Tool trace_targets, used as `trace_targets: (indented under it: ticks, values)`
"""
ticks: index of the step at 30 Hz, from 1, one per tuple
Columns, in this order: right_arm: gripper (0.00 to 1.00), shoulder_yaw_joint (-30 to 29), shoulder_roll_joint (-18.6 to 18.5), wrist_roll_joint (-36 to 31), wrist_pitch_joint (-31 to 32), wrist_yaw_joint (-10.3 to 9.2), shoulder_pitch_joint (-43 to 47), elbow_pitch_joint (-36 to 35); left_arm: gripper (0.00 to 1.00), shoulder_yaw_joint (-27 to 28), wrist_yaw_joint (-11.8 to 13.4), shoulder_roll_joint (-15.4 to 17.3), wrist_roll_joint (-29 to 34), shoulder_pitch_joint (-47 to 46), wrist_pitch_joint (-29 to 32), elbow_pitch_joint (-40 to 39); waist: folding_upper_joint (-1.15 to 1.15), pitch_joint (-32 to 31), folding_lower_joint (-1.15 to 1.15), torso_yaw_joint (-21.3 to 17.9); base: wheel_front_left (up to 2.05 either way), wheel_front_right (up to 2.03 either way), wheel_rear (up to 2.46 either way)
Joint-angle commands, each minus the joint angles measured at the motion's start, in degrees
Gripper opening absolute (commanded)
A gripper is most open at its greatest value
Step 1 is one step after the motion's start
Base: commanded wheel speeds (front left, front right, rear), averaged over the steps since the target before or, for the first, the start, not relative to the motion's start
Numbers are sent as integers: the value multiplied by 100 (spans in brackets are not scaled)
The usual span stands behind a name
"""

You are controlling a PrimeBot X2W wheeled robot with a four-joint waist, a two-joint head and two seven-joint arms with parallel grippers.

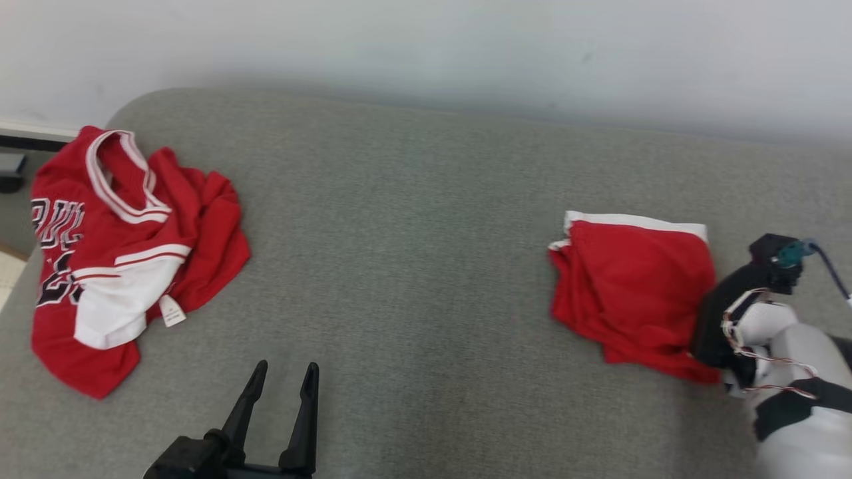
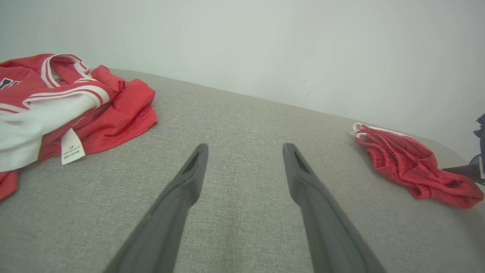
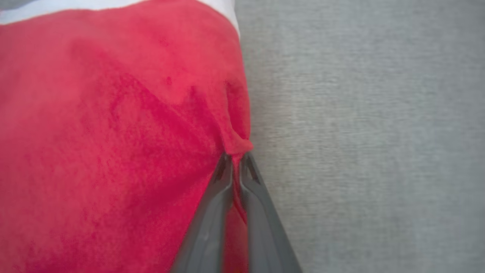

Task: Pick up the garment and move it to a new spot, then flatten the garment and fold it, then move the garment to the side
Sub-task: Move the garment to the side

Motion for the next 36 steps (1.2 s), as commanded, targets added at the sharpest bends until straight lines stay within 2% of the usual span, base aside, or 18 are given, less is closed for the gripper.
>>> trace_targets:
  ticks: [1,5,12,17,22,26,32,33,34,35,36]
  values:
    - [0,36,-186,35,52,-32,196,-8,100,8,-9,20,8,-79,-21,-42,-1,62,-1,-217,0,0,0]
    - [0,503,-713,161,168,-28,395,-405,100,56,-9,45,-29,-116,-21,-148,-1,145,-1,-459,0,0,0]
    - [0,1199,-1975,255,47,-26,812,-1179,100,50,-9,136,-148,-310,-21,-477,-1,585,-1,-697,0,0,0]
    - [0,1146,-2704,273,-417,-27,938,-1267,100,19,-9,245,-237,-453,-21,-748,-1,948,-1,-698,0,0,0]
    - [0,877,-3001,73,-1066,-27,1032,-1199,100,-19,-9,348,-257,-518,-21,-879,-1,1116,-1,-645,0,0,0]
    - [0,1123,-3061,103,-1527,-26,1085,-1245,100,-10,-9,375,-259,-501,-21,-930,-1,1120,-1,-666,0,0,0]
    - [0,1004,-2888,-331,-1527,-26,1156,-1263,100,-97,-9,376,-262,-491,-21,-882,-1,975,-1,-756,0,0,0]
    - [29,1011,-2830,-408,-1587,-26,1198,-1322,100,-116,-9,372,-268,-475,-21,-870,-1,943,-1,-771,0,0,0]
    - [29,1011,-2830,-408,-1587,-26,1198,-1322,100,-116,-9,372,-268,-475,-21,-870,-1,943,-1,-771,0,0,0]
    - [86,966,-2776,-480,-1606,-26,1199,-1345,100,-124,-9,364,-277,-456,-21,-852,-1,896,-1,-789,0,0,0]
    - [100,967,-2753,-581,-1636,-25,1242,-1386,100,-140,-9,354,-280,-439,-21,-838,-1,857,-1,-801,0,0,0]
